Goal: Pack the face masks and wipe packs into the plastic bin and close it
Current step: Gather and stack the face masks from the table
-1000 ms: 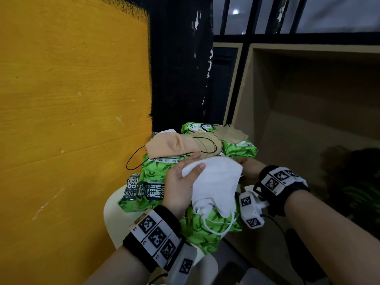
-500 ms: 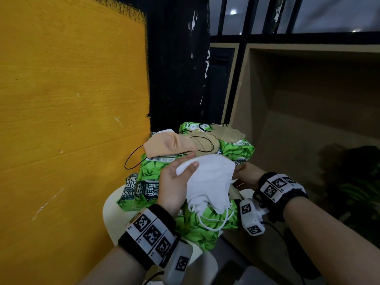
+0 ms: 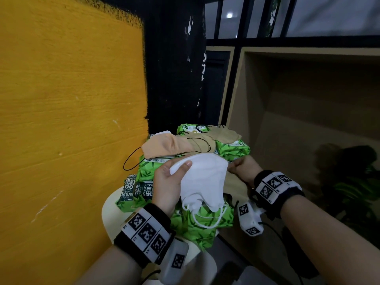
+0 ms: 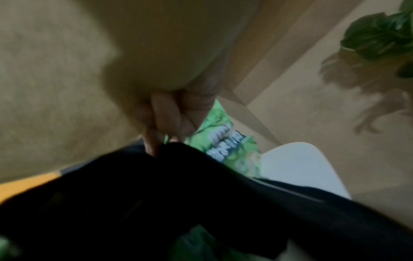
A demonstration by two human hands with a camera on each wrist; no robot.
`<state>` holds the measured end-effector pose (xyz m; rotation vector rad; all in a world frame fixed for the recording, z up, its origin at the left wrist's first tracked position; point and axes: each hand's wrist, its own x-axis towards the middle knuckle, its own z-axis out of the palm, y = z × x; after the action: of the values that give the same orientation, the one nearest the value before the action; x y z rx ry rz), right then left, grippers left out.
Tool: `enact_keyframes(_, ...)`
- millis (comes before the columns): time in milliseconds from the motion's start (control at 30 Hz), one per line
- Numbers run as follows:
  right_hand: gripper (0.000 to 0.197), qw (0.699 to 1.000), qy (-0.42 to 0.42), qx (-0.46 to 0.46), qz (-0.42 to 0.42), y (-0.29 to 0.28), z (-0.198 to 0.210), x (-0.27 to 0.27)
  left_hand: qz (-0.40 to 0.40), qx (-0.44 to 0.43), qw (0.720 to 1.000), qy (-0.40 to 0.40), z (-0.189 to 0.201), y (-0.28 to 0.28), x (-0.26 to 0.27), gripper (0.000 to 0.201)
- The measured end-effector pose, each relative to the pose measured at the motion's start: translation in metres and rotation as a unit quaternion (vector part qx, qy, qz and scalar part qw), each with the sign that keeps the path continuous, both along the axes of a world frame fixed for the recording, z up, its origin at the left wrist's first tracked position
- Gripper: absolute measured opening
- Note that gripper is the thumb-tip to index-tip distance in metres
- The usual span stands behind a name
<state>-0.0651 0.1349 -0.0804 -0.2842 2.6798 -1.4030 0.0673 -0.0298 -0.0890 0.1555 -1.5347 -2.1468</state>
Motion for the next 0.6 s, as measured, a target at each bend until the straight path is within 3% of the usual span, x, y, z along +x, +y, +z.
enact_keyframes(100,0.01,0.997,0.051,-0.054,-0.012,-0.003,0.017,0.005,-0.001,0.0,1.0,0.013,-0.002,-0.004,0.003,0.011)
enact_keyframes(267,0.018,0.981,0.134,-0.142,0.002,-0.005,0.061,0.015,-0.041,0.001,0.998,0.048,0.002,-0.01,0.005,0.015)
enact_keyframes(367,0.009,0.969,0.199,-0.144,-0.004,-0.012,0.083,0.021,-0.11,0.009,0.991,0.077,0.011,-0.006,0.007,0.021)
enact_keyframes(500,0.016,0.959,0.266,-0.096,-0.005,-0.021,0.089,0.029,-0.175,0.035,0.979,0.094,0.024,0.0,0.011,0.045)
enact_keyframes(600,0.016,0.943,0.328,-0.061,0.014,-0.028,0.086,0.039,-0.178,0.011,0.98,0.086,0.028,0.004,0.01,0.015)
